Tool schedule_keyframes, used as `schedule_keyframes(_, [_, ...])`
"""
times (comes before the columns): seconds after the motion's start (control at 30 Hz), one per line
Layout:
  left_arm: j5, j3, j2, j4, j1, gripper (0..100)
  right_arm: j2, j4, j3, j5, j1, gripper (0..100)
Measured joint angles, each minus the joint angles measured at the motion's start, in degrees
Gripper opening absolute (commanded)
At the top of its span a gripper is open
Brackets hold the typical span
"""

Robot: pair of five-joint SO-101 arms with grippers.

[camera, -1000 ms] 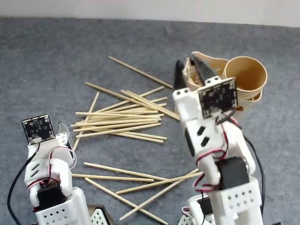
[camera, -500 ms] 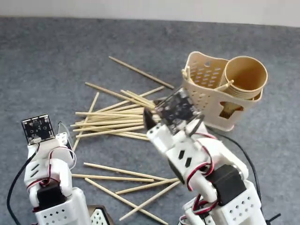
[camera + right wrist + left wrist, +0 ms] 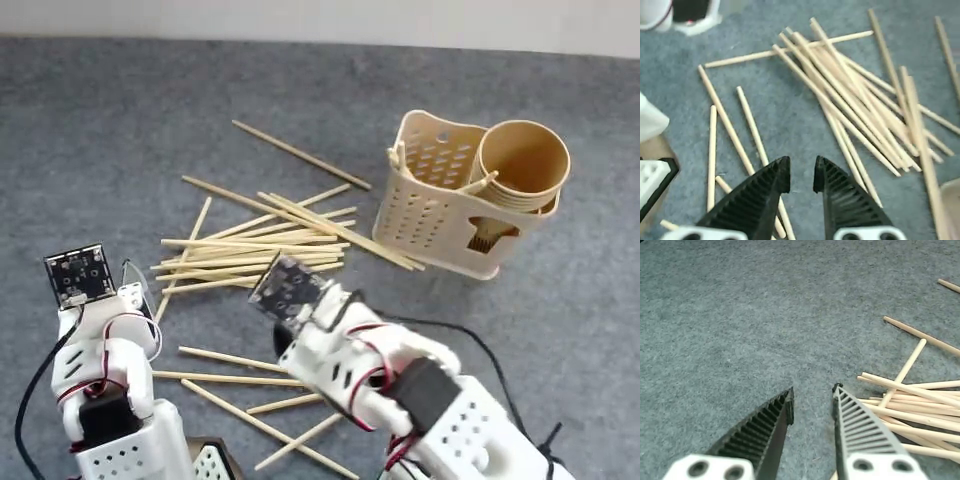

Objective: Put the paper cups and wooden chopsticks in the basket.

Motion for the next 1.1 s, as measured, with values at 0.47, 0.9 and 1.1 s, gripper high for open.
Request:
schedule_keyframes(0.47, [0.0,0.0,0.0,0.0,0.0,14,30.1,-10.0,1.3,0.0,-5.5,9.4])
schedule_keyframes(0.9, [0.0,0.0,0.0,0.0,0.0,14,52.2,-10.4,-8.5,0.0,-5.5,9.4])
schedule_keyframes(1.1, [0.0,0.0,0.0,0.0,0.0,14,56.9,-10.4,-11.1,0.0,-5.5,0.5])
